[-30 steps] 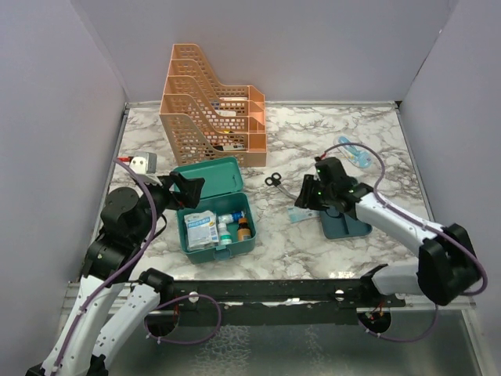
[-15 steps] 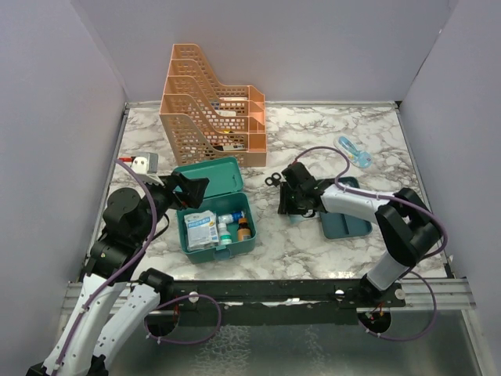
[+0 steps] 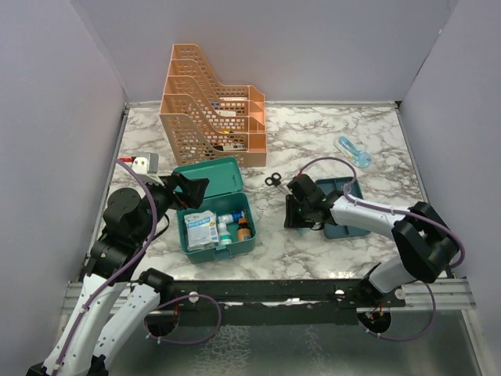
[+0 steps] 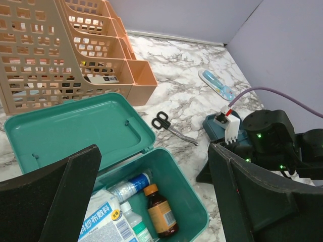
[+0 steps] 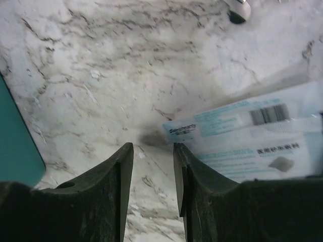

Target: Organize the medicine kit

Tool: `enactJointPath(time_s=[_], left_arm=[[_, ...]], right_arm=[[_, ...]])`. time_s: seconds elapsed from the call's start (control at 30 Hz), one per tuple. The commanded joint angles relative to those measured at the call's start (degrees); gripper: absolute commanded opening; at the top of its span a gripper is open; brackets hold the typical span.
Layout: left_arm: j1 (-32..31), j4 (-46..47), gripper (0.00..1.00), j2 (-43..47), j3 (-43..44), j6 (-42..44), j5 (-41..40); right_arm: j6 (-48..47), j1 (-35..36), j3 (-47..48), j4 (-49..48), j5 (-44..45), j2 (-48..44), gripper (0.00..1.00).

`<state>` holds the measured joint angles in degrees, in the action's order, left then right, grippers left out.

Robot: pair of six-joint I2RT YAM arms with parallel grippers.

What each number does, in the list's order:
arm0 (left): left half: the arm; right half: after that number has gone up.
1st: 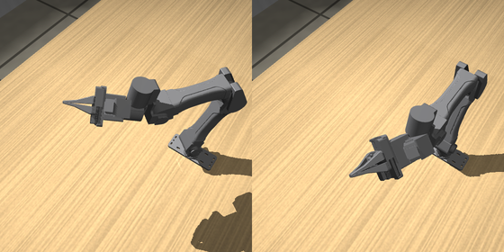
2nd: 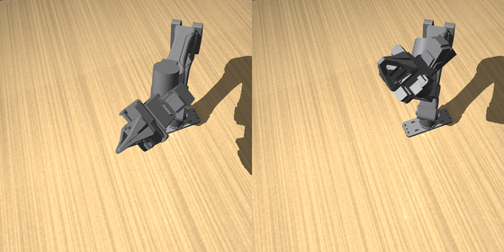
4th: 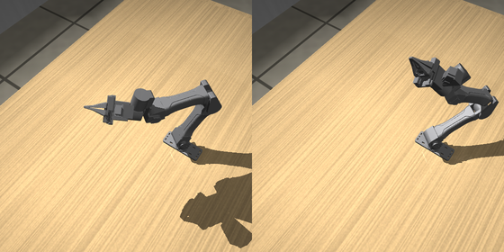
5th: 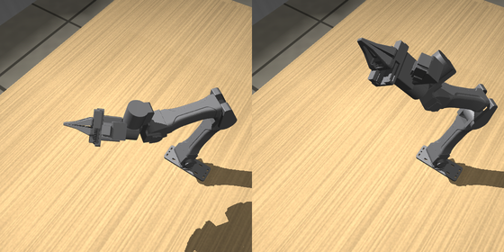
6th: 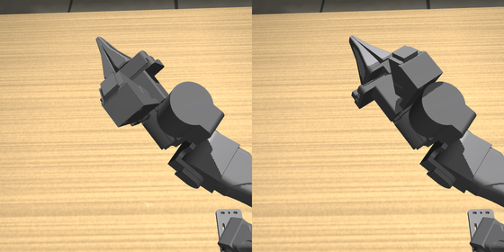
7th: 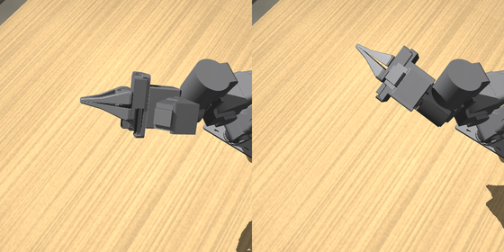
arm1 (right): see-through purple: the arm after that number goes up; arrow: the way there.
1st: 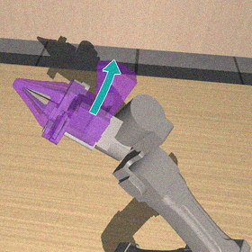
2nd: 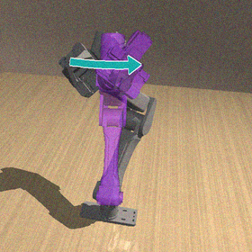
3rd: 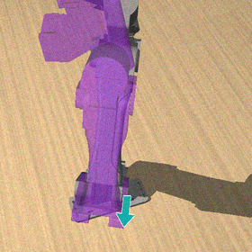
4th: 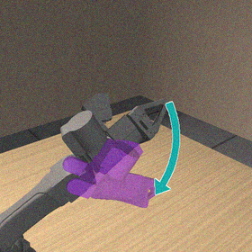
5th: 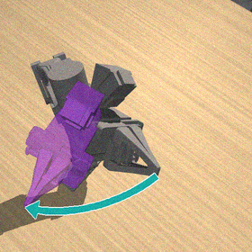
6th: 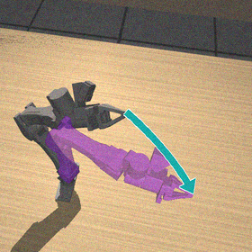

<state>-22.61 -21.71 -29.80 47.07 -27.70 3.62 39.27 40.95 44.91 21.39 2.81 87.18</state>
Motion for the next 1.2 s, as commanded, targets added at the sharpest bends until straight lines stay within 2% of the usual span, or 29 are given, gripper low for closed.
enactJointPath(time_s=[0.0,0.17,0.37,0.53,0.7,0.87,1.17], left_arm=[[0.2,1.2,0.91,-0.2,-0.2,0.7,1.1],[0.2,1.1,0.91,-0.3,0.2,1.0,0.8],[0.2,0.6,0.91,-0.1,0.0,1.4,0.5],[0.2,0.5,0.91,-0.3,-0.3,1.5,0.4],[0.2,0.4,0.91,0.2,-0.7,1.2,0.1],[0.2,0.0,0.91,0.3,0.3,1.0,0.9],[0.2,-0.5,0.91,0.8,-0.5,1.1,-0.2]], right_arm=[[1.7,0.4,0.8,6.8,2.7,-4.8,0.39],[11.7,0.4,1.0,8.9,13.6,-9.4,0.38],[21.9,0.4,1.6,13.3,21.0,-8.2,0.36],[25.9,0.4,4.3,14.8,21.1,-3.0,0.36],[25.9,0.4,7.7,14.8,19.6,2.2,0.36],[26.3,0.4,11.2,19.1,21.2,6.3,0.35],[26.2,0.4,9.4,19.4,18.8,9.0,0.23]])
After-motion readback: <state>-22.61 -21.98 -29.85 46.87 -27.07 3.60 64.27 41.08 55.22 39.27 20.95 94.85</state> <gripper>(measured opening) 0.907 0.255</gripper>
